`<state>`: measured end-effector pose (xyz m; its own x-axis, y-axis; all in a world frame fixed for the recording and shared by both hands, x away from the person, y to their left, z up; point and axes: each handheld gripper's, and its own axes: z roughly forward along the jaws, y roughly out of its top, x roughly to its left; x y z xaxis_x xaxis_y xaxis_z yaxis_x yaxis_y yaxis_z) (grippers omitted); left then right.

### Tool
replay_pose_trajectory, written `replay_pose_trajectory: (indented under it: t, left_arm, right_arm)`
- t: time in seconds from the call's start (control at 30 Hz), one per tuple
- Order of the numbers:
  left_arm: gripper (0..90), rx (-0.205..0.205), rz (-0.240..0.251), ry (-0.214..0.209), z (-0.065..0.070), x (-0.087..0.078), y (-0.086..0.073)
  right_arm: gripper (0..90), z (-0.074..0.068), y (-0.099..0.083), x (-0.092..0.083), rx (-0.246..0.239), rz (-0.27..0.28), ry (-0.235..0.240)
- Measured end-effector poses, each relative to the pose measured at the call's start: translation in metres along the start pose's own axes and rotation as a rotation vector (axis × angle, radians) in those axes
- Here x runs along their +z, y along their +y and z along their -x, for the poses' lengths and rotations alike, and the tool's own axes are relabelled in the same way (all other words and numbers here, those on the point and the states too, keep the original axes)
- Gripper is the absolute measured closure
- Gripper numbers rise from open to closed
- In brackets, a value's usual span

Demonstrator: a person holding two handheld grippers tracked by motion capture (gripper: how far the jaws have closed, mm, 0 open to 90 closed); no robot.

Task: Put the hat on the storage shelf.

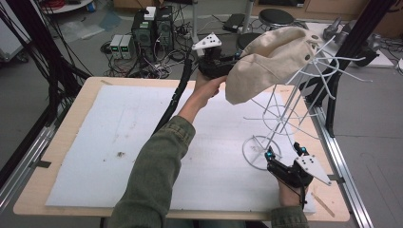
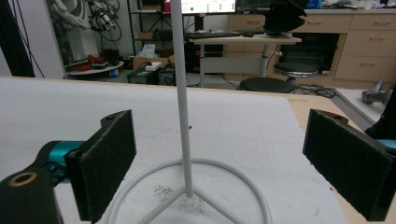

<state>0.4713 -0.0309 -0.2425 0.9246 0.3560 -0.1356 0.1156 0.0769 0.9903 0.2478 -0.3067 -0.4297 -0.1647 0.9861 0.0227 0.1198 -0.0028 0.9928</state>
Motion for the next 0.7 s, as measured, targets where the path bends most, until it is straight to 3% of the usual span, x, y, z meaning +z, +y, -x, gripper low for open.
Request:
replay_pose_trajectory:
  t: [0.23, 0.4, 0.57, 0.7]
  left_arm:
    - [77.0, 0.001, 0.001, -0.014, 0.001, -0.008, -0.005]
    - [72.4, -0.003, -0.020, -0.001, -0.002, -0.018, -0.010]
    - [63.9, -0.021, 0.016, -0.007, -0.002, -0.032, -0.009]
    - [49.7, -0.037, 0.007, 0.015, -0.002, -0.041, -0.011]
  right_arm:
    - [8.6, 0.001, 0.000, 0.001, 0.008, -0.002, -0.001]
    - [8.6, 0.001, 0.000, 0.001, 0.002, -0.001, -0.003]
    - [8.6, 0.001, 0.000, 0.001, 0.003, -0.002, -0.002]
    - [8.6, 0.000, 0.000, 0.001, 0.009, -0.003, -0.006]
